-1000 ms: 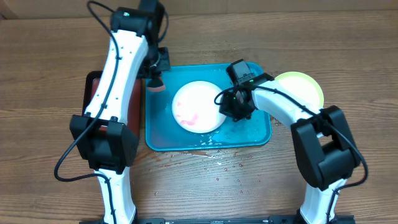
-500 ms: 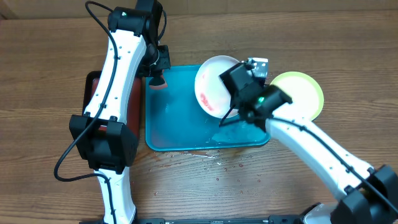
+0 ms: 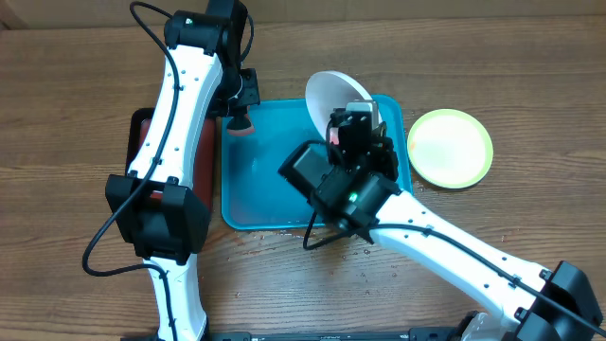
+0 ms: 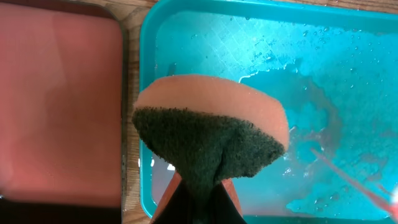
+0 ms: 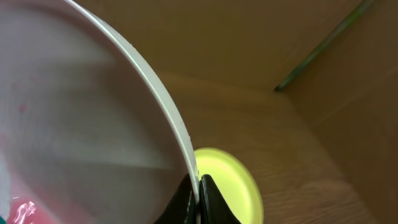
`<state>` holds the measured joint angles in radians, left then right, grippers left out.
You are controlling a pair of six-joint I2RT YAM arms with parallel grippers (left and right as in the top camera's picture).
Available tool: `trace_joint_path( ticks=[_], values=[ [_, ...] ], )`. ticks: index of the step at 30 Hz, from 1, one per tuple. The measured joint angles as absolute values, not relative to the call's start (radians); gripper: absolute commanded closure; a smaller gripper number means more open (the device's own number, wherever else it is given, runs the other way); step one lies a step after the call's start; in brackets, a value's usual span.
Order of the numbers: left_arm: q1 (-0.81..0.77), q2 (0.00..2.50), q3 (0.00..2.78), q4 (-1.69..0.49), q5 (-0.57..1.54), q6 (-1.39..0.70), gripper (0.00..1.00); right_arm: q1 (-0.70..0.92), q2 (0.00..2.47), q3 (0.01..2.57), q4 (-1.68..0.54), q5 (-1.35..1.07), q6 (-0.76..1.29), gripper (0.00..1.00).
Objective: Clean dirty plates on tray and stack at the side
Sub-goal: 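Lift the sponge away with left gripper and raise the white plate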
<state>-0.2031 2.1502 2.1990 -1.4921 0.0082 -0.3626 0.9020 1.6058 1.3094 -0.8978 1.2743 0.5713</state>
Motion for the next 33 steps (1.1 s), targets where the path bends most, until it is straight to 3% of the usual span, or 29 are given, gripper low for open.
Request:
trace_joint_path(
  ticks=[5,13,28,33],
  values=[
    [-0.203,2.15,2.199,-1.492,0.008,-0.363,0.96,0.947,1.606,1.309,-0.898,1.444,0.569,0.96],
    [-0.203,2.15,2.199,-1.493,0.008,-0.363,0.96,0.962,1.606,1.309,-0.899,1.522,0.567,0.96],
    [-0.203,2.15,2.199,-1.492,0.008,-0.363,0.96,0.963,1.606,1.309,-0.896,1.527,0.564,0.96],
    [-0.203,2.15,2.199,-1.489,0.008,-0.363,0.96,0.949,1.606,1.309,-0.892,1.418,0.565,0.96]
  ],
)
